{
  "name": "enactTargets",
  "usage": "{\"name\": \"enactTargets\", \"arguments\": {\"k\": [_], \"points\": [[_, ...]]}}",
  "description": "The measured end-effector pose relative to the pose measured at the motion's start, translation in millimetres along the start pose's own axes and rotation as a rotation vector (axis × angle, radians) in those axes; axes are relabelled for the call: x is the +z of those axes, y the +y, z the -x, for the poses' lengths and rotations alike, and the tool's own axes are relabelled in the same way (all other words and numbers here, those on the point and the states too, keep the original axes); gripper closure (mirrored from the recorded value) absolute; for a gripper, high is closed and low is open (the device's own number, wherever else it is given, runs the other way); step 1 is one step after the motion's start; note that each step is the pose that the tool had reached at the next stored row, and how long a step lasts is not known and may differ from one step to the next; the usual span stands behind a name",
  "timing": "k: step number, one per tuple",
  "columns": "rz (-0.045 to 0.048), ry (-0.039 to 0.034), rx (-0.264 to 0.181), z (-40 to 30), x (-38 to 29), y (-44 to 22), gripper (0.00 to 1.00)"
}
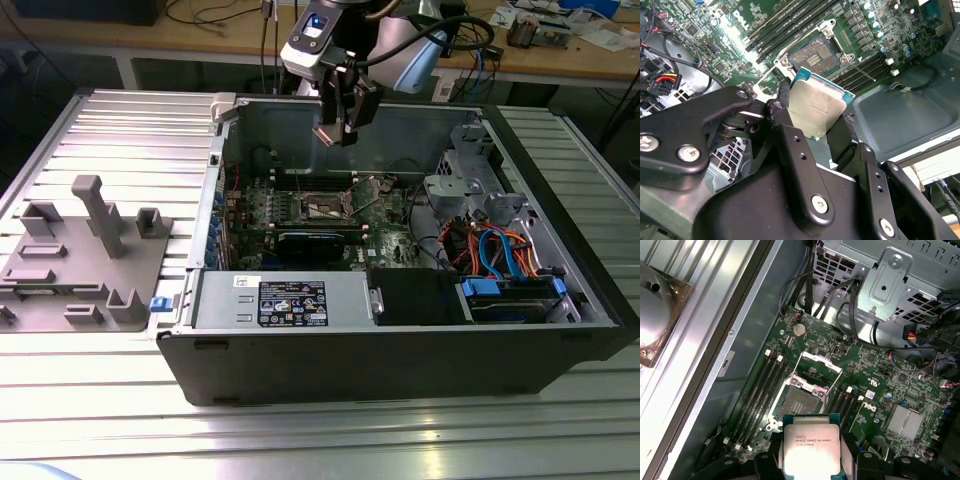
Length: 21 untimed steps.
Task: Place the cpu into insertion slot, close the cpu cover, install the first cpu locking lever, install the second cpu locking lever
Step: 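Place the cpu into insertion slot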
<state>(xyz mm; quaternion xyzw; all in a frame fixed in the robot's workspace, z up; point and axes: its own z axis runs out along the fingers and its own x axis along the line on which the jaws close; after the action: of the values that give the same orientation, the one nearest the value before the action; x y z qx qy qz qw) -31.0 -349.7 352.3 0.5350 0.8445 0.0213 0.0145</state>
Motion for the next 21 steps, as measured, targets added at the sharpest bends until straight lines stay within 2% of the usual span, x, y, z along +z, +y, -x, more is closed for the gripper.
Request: {"name": "enactTargets", "arguments": {"k": [21], "points": [[0.0, -0.0008, 0.014, 0.0, 0.0, 0.0, 0.46]]}}
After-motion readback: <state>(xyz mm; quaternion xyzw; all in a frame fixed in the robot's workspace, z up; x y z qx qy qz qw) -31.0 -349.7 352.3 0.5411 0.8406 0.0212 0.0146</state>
